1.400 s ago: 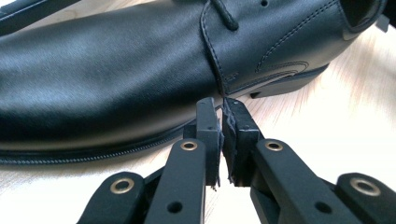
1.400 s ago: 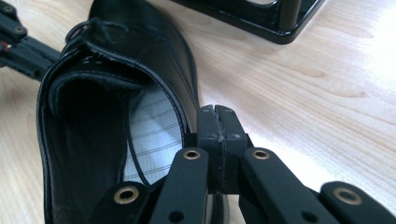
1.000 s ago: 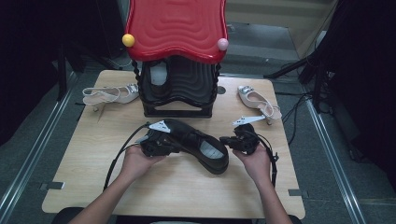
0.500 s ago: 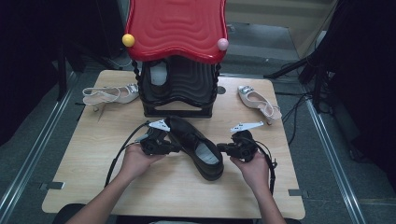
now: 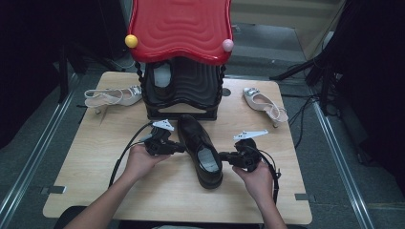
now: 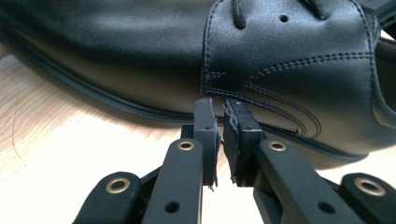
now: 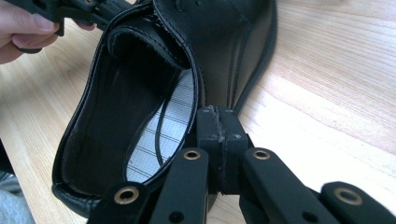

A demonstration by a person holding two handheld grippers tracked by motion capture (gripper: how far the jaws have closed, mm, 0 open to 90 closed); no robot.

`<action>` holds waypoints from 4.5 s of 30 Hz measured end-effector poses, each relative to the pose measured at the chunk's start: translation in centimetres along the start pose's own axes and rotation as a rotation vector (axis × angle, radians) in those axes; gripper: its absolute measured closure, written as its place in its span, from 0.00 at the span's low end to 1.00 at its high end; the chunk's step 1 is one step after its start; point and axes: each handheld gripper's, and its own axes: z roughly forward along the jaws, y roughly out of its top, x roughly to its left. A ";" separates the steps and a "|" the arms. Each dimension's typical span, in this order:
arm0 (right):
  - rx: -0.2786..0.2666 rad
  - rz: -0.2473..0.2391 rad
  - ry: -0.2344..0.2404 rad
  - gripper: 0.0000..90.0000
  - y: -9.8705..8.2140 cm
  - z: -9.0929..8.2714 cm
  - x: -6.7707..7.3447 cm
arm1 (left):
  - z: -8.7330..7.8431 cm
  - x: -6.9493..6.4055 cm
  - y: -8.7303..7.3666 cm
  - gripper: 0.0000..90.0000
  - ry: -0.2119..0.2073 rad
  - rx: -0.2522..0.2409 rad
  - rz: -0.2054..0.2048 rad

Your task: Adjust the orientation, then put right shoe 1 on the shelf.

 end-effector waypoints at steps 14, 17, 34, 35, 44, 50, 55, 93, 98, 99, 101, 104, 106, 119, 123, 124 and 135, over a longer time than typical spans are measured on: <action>0.003 -0.009 0.011 0.99 0.1 0.2 0.4 | 0.7 0.1 0.6 0.94 0.015 -0.021 -0.007; 0.005 -0.020 0.004 0.99 0.2 0.3 0.5 | 1.1 0.3 0.9 0.95 0.013 -0.032 -0.033; -0.019 0.028 -0.013 0.82 1.4 -1.7 0.7 | -2.5 0.0 1.8 0.60 -0.013 -0.012 -0.015; -0.024 0.038 -0.008 0.82 1.6 -1.9 0.9 | -2.9 -0.2 2.1 0.59 -0.015 -0.012 -0.010; 0.035 0.039 0.023 0.76 3.4 -2.4 3.2 | -6.1 -0.4 4.8 0.71 -0.031 -0.038 0.020; 0.092 0.049 0.044 0.78 4.4 -1.4 4.5 | -7.9 0.0 6.4 0.93 -0.031 -0.058 0.030; 0.122 0.049 0.048 0.75 5.0 -0.1 5.3 | -8.9 0.2 7.3 1.00 -0.023 -0.069 0.039; 0.275 0.029 -0.091 0.77 5.1 7.5 7.3 | -16.7 0.0 16.7 0.97 0.086 -0.166 0.100; 0.247 0.056 -0.055 0.86 4.6 7.1 6.5 | -17.3 -0.2 17.7 0.98 0.096 -0.179 0.109; 0.246 0.062 -0.045 0.88 4.6 7.0 6.2 | -17.4 -0.2 17.9 0.98 0.102 -0.178 0.113; 0.247 0.072 -0.025 0.91 4.4 6.6 5.8 | -17.6 -0.2 18.3 0.98 0.107 -0.180 0.112; 0.240 0.084 -0.014 0.94 4.3 5.9 5.3 | -17.8 -0.1 18.9 0.98 0.113 -0.187 0.110; 0.235 0.073 -0.020 0.95 4.3 5.2 5.2 | -18.0 -0.2 19.2 0.98 0.120 -0.188 0.113; 0.174 0.089 0.021 0.97 4.6 1.5 3.1 | -19.0 -0.1 21.6 0.99 0.189 -0.197 0.101; 0.173 0.097 0.028 0.97 4.7 0.8 2.5 | -19.0 0.3 22.0 1.00 0.213 -0.198 0.094; 0.171 0.097 0.043 0.97 4.8 0.7 2.5 | -19.0 0.4 22.1 1.00 0.216 -0.200 0.096; 0.132 0.082 0.106 0.97 5.6 -3.2 3.5 | -18.5 1.0 22.4 1.00 0.249 -0.205 0.090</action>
